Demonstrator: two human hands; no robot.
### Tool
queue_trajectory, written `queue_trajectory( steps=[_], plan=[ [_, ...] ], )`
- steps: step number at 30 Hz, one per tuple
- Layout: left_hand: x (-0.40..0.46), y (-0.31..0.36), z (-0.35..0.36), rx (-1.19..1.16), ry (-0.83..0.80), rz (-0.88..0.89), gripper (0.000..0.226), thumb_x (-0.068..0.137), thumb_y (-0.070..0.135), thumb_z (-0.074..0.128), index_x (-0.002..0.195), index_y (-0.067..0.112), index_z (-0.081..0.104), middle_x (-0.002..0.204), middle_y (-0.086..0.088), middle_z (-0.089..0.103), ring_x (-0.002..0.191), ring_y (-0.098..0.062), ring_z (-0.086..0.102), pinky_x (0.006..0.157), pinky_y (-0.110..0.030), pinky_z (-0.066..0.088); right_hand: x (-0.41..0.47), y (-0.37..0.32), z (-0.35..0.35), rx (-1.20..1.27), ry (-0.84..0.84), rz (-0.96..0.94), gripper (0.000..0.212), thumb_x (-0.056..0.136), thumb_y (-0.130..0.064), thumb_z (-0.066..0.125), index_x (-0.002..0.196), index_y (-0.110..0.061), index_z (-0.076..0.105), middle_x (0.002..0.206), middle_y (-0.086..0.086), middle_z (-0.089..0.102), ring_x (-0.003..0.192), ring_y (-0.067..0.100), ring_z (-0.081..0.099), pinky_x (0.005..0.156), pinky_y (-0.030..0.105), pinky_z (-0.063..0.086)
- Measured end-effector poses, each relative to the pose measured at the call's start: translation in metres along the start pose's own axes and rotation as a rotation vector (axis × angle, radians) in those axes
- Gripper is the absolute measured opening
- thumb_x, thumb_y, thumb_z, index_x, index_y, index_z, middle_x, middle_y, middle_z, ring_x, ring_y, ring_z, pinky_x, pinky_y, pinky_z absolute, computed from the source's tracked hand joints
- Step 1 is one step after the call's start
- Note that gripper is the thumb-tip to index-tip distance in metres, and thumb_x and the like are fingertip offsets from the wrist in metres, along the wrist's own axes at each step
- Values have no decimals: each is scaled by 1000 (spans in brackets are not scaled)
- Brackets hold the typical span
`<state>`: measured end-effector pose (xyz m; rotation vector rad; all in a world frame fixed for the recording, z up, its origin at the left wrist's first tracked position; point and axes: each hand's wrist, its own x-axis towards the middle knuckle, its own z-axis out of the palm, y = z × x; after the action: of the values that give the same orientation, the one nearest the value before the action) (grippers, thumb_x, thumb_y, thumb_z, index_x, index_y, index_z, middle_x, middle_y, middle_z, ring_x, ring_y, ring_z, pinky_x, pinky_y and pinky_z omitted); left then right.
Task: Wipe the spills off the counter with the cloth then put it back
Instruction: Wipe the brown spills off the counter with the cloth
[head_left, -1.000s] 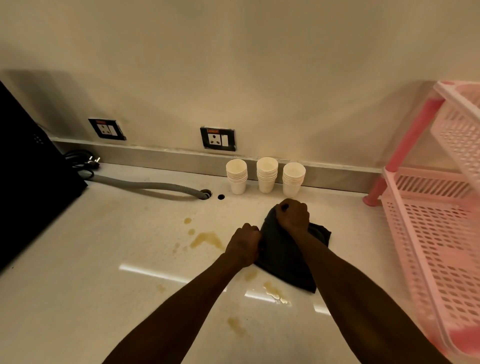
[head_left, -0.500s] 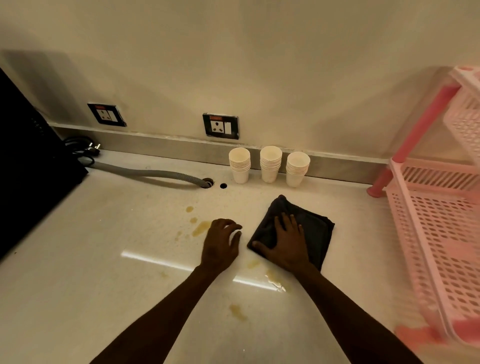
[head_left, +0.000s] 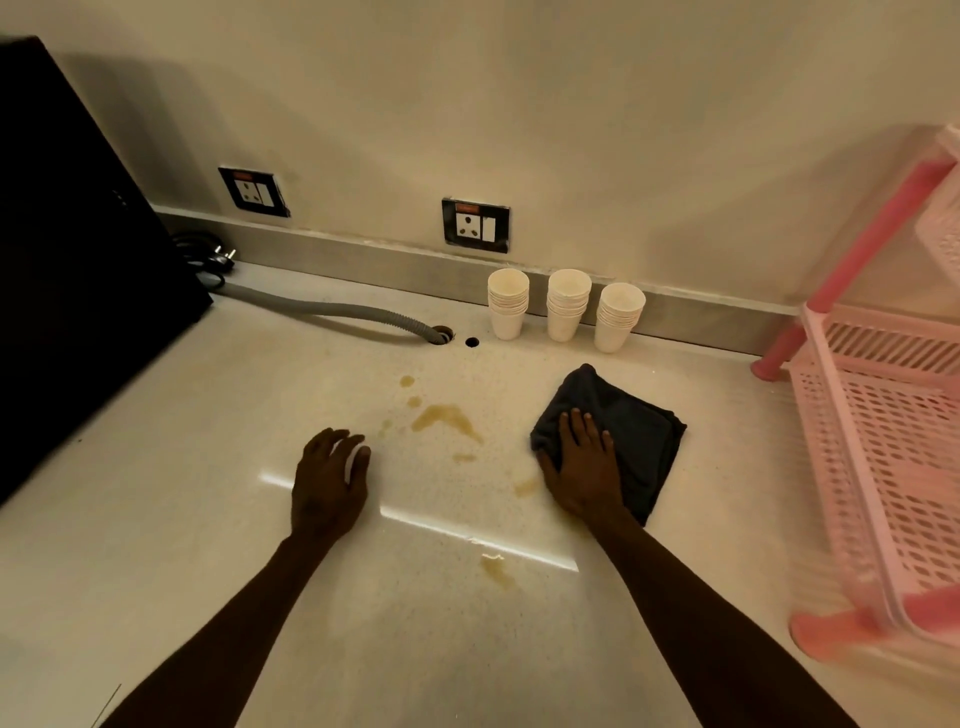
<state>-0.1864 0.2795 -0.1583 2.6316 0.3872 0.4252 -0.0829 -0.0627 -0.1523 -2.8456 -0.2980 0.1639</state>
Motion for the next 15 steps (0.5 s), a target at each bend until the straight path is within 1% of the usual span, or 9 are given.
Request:
queue_trajectory(
  steps=[2,4,8,11,13,15],
  plan=[
    [6,-6,-5,0,-15,-21,53,99,42,38,129,7,65,135,-17,62,135,-35,48,111,-51,43,3,2,-8,76,9,19,60,106,-43,27,158,-15,17,167,6,15,154,20,8,125,44,4],
    [10,-12,-9,-5,-30,-30,56,99,43,37,132,6,63,137,-19,61,136,-35,48,113,-50,40,2,7,-14,167,2,-1,53,108,-37,29,157,-17,23,166,4,20,154,19,12,125,42,4],
    [7,-20,-8,14,-120,-7,60,99,45,34,142,9,54,149,-17,51,142,-34,43,118,-50,35,-16,17,-22,260,-81,-46,52,108,-34,34,156,-18,23,165,5,21,153,18,12,124,36,1],
    [2,-25,-5,23,-155,19,63,99,48,30,149,12,46,156,-15,43,147,-33,35,122,-49,29,-51,6,-15,327,-123,-70,53,107,-36,34,157,-21,21,165,2,18,153,14,10,124,32,-2],
    [2,-26,-4,16,-165,26,64,99,50,29,151,14,42,158,-14,40,148,-32,33,123,-49,27,-76,-7,-11,395,-162,-84,51,107,-38,35,155,-28,23,163,-6,18,149,5,7,120,23,-5],
    [3,-26,-6,5,-169,33,66,99,52,28,151,14,42,158,-14,40,148,-32,34,123,-49,27,-91,-16,-16,522,-243,-81,45,105,-44,36,148,-42,25,154,-22,20,141,-3,7,115,19,-3]
  ],
)
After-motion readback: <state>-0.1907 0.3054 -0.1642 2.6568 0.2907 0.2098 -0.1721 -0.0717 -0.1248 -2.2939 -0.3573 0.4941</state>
